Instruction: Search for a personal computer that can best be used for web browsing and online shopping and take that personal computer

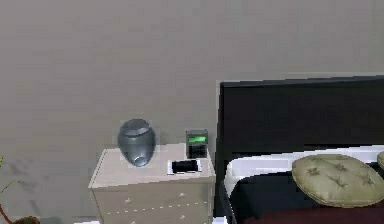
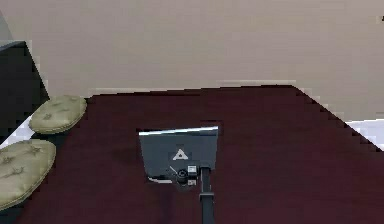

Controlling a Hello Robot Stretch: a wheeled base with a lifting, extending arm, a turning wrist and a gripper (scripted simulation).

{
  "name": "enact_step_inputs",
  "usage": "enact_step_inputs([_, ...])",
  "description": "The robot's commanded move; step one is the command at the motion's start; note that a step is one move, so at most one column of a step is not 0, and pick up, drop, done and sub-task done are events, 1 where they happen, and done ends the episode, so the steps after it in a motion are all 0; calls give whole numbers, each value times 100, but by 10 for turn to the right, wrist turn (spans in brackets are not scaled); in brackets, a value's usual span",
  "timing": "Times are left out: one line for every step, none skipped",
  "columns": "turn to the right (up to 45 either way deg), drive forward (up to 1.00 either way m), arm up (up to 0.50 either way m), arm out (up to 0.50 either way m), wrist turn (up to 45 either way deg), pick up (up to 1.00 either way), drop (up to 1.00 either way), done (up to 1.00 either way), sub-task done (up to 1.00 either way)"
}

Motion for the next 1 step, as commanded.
enact_step_inputs([0, 0, 10, 0, 0, 0, 0, 0, 0])
